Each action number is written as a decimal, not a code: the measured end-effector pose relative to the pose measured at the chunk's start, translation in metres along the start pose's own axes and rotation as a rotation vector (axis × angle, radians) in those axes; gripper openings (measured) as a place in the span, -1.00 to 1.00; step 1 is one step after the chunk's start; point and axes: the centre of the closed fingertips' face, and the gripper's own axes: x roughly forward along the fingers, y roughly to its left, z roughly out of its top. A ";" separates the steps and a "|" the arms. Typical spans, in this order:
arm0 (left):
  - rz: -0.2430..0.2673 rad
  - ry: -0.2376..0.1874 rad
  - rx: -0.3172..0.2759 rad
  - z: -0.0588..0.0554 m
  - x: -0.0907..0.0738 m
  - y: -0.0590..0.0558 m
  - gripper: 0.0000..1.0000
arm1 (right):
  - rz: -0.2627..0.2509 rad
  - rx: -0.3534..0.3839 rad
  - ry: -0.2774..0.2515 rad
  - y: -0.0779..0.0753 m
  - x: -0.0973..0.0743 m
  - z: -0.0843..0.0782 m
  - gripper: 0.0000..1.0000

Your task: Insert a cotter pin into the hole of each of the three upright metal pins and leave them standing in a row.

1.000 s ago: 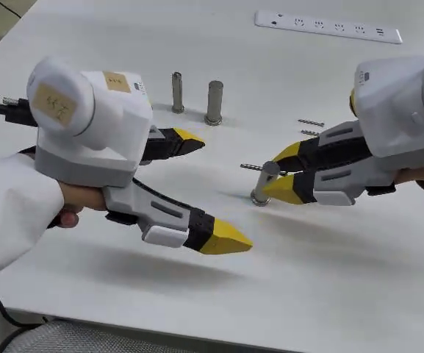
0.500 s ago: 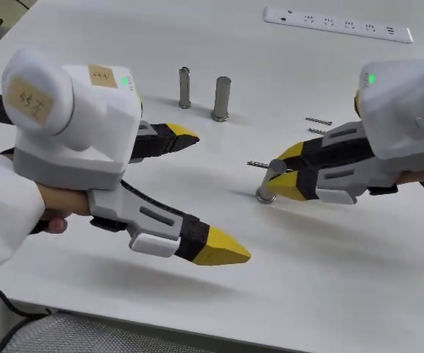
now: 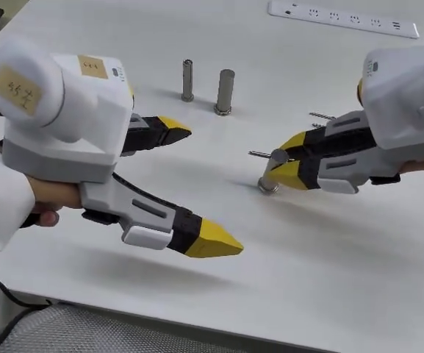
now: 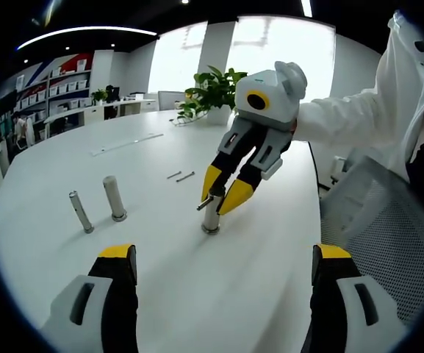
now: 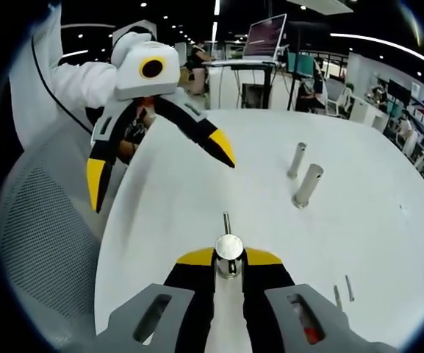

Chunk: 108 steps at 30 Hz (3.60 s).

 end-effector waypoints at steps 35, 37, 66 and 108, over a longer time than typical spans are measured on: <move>0.032 -0.045 -0.060 0.001 -0.006 0.011 0.94 | 0.000 0.001 0.004 -0.027 0.017 0.010 -0.84; 0.032 -0.045 -0.061 0.001 -0.006 0.011 0.94 | 0.003 0.000 -0.002 -0.028 0.017 0.010 -0.84; 0.047 -0.091 -0.070 0.021 -0.010 0.007 0.94 | -0.086 0.116 -0.151 -0.024 -0.039 0.023 -0.28; 0.202 -0.183 -0.092 0.050 -0.045 0.041 0.82 | -0.419 0.445 -0.248 0.013 -0.146 -0.057 0.73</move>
